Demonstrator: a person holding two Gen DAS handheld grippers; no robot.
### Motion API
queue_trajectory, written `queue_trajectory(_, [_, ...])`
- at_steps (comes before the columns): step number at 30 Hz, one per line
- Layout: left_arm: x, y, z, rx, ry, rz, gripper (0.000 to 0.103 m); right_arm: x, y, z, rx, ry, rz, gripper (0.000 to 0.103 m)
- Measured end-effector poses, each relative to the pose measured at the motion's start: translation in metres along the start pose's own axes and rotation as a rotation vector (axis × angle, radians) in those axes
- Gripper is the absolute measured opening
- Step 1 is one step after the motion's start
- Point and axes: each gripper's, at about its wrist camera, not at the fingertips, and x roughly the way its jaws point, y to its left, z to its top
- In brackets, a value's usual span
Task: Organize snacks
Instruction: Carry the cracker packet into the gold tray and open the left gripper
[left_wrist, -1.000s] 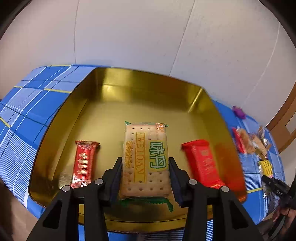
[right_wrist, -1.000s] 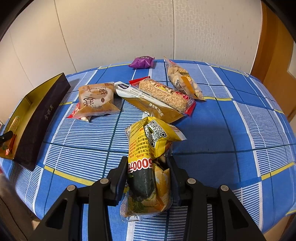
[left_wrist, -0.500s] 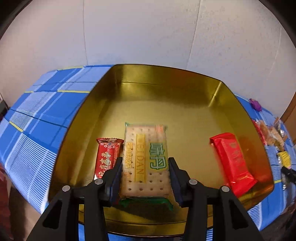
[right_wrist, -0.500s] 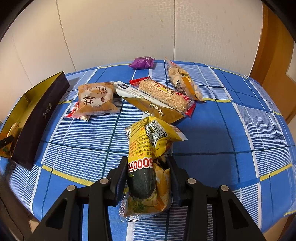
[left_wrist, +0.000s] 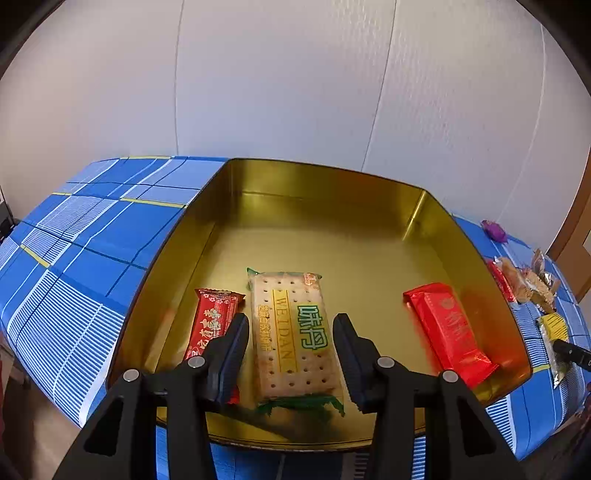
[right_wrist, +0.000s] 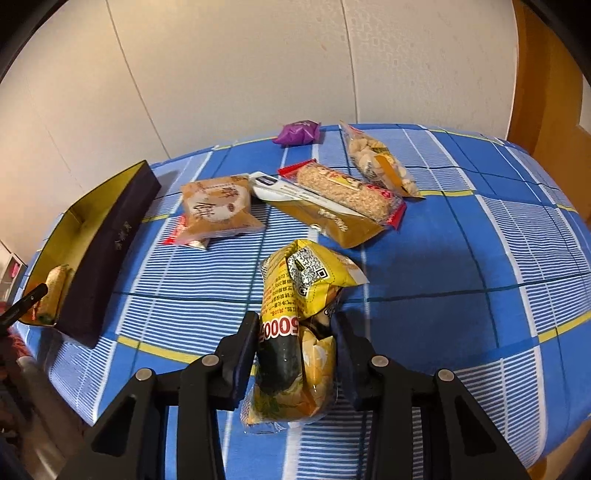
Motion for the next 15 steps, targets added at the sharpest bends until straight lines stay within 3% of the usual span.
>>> queue_trajectory(6, [-0.01,-0.008,-0.004,0.008,-0.039,-0.078,0.048,0.001,0.014,-0.004,-0.033,-0.003,0.017,0.035])
queue_trajectory(15, [-0.017,-0.012,-0.006,0.006,-0.065,-0.09,0.048,-0.01,0.032,-0.007,-0.081,-0.059,0.037,0.033])
